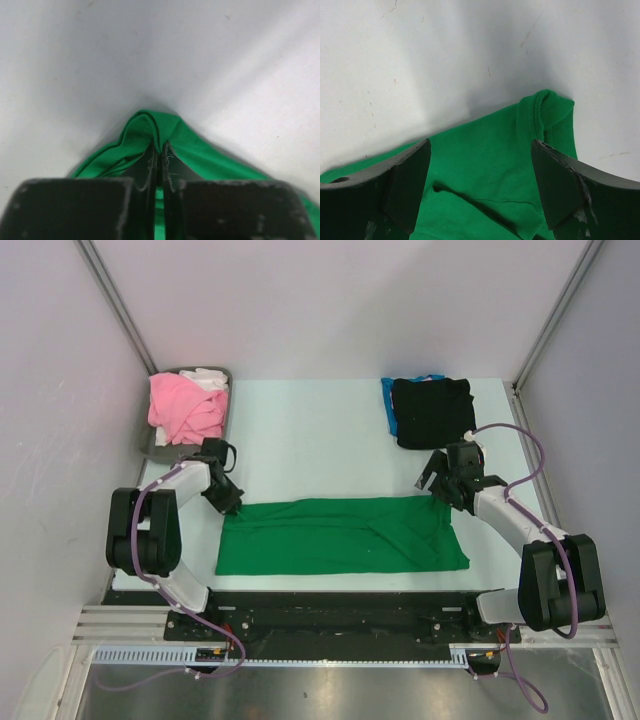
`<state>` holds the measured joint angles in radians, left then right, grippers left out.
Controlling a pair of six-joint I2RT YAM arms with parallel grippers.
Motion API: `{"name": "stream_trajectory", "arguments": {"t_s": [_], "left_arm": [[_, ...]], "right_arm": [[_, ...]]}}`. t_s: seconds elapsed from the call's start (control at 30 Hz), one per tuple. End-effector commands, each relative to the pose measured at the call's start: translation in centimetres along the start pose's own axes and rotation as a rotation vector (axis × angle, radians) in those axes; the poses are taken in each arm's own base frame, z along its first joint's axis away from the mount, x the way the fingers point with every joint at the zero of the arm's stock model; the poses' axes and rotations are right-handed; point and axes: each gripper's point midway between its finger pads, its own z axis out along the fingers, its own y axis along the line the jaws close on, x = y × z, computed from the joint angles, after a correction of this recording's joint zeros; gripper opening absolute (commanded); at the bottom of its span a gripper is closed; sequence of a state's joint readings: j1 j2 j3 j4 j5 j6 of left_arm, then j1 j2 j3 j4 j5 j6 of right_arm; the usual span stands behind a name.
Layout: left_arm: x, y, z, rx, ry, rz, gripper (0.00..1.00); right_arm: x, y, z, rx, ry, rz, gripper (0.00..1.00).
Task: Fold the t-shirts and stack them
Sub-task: Fold the tshirt
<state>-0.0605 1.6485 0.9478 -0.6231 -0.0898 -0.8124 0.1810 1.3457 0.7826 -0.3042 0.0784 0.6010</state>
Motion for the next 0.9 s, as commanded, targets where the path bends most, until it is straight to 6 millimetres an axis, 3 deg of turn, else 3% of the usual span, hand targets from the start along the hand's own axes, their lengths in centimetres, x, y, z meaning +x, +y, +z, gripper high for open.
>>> {"name": "stream_trajectory", "arguments": {"t_s": [0.0,0.23,0.5,0.8,0.87], "left_arm": [[-0.9,0.3,0.0,0.01,-0.028,-0.026,0.01],[-1.9,0.7,-0.5,0.023,-0.05,-0.05,0.01],[-4.6,-0.9,-1.4,0.102,-0.081,-0.091,0.05],[-4.8,-1.9,-1.1,0.139,-0.065,-0.082,0.08],[-4.7,-1.9,-0.9,0.138,-0.064,-0.079,0.09]], "right_arm": [[-0.5,0.3,0.2,-0.023,-0.023,-0.005,0.85],[-0.3,0.3,0.5,-0.023,-0.02,-0.003,0.83],[-0.9,-0.3,0.6,-0.008,-0.031,0.017,0.81],[0.1,-1.4,3.1,0.032,0.013,0.045,0.79],[0.2,-1.6,3.5,0.034,0.023,0.056,0.72]]}}
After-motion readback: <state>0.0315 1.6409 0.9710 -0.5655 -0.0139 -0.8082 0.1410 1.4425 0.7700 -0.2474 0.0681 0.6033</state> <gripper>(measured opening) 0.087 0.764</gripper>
